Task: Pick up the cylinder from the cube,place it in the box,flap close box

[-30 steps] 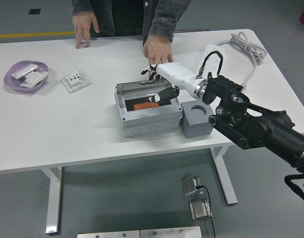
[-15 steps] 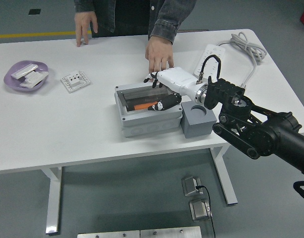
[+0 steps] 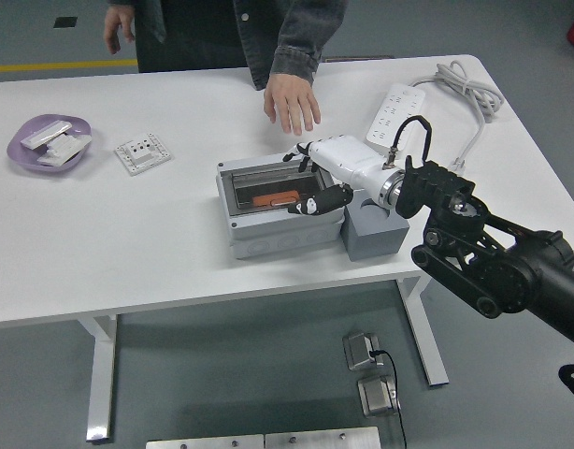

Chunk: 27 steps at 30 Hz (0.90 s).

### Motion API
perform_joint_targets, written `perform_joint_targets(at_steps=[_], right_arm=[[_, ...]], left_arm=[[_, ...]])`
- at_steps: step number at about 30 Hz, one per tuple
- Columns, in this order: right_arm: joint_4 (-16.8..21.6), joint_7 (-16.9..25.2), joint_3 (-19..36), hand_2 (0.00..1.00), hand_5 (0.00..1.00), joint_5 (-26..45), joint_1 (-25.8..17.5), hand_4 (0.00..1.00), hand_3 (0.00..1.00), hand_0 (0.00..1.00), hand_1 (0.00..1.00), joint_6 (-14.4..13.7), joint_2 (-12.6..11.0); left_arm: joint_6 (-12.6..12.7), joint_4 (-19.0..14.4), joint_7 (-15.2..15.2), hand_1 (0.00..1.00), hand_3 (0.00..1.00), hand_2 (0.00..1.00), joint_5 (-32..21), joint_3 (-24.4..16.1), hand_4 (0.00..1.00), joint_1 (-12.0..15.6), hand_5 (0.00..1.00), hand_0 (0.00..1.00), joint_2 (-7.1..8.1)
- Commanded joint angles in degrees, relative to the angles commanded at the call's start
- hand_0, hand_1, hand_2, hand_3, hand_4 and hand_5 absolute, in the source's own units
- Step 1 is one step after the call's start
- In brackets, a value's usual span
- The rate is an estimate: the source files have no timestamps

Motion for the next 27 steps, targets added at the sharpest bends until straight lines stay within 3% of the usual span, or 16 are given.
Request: perform_joint_targets(at_steps=[5, 9, 14, 20, 27], right_arm=[[6.36, -0.69, 9.24, 0.641, 0.466, -0.85, -7.12, 0.937, 0.821, 0.655, 0.582, 0.99, -0.42], [11.82, 0.17, 17.63, 0.640, 0.465, 1.91, -13.58, 0.936, 0.817, 0.655, 0.581, 0.58, 1.94], [17.41, 4.59, 27.41, 0.640, 0.469, 8.37, -21.81, 0.937, 0.806, 0.658, 0.578, -2.52, 4.99], [17.99, 10.41, 34.99, 0.650, 0.485, 16.86, -30.18, 0.939, 0.815, 0.683, 0.586, -6.82, 5.33], [18.86, 12.51, 37.40, 0.653, 0.490, 21.27, -36.62, 0.939, 0.802, 0.684, 0.595, -8.54, 5.87]], left_arm=[[0.41, 0.00, 0.49, 0.646, 0.665, 0.573, -3.16, 2.65, 0.665, 1.19, 0.184, 0.654, -0.12], [0.79, 0.00, 1.01, 0.646, 0.665, 0.573, -5.84, 5.13, 0.665, 2.26, 0.183, 0.654, -0.18], [1.14, 0.00, 1.19, 0.646, 0.666, 0.573, -6.94, 5.94, 0.666, 2.66, 0.185, 0.654, -0.32], [1.25, 0.00, 1.40, 0.647, 0.666, 0.573, -7.27, 6.45, 0.666, 2.67, 0.187, 0.654, -0.48], [1.20, 0.00, 1.29, 0.646, 0.666, 0.572, -7.36, 6.78, 0.667, 2.15, 0.186, 0.654, 0.43]])
